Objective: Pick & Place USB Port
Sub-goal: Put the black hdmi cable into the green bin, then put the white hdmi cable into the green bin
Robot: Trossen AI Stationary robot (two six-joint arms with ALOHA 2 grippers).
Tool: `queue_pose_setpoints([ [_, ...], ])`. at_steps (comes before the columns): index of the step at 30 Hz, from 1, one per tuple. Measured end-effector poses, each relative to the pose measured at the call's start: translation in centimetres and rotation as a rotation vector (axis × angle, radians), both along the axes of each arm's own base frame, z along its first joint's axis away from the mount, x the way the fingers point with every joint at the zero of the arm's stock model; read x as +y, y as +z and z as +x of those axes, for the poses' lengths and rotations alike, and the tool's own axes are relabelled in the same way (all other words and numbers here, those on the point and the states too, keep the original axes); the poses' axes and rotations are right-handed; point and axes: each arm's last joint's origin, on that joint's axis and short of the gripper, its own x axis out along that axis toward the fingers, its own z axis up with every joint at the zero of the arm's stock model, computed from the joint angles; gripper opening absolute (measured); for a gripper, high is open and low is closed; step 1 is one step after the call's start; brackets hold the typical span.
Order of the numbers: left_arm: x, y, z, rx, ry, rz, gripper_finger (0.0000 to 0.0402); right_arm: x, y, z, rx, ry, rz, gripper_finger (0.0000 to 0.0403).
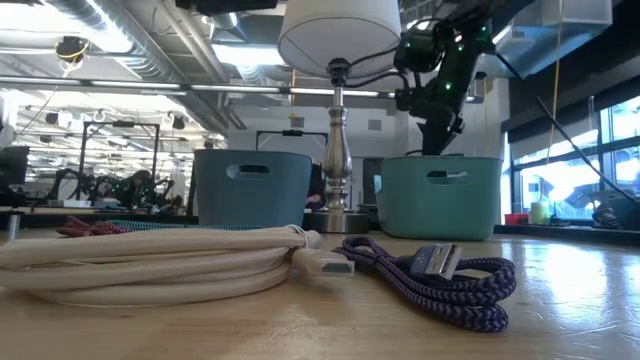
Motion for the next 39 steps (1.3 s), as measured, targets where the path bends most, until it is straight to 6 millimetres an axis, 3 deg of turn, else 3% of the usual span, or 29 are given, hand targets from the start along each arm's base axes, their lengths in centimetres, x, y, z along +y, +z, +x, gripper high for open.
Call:
queue_pose_setpoints([
  [16, 0.1, -0.5, -0.1, 0.046, 0.021, 0.005, 0.0169, -1.2, -5.2, 2.1, 0.085, 0.033, 0.152, 0.0013],
  [23, 0.1, -0.6, -0.1, 0.056, 0.022, 0.008, 0.0169, -1.3, -5.8, 2.3, 0.104, 0.046, 0.156, 0.0014],
  [33, 0.1, -0.6, -0.1, 0.056, 0.022, 0.009, 0.0169, -1.5, -4.7, 1.9, 0.096, -0.006, 0.07, 0.0151],
  [39, 0.1, -0.6, -0.1, 0.055, 0.022, 0.008, 0.0169, -1.4, -3.1, 1.3, 0.091, -0.044, -0.03, 0.018],
])
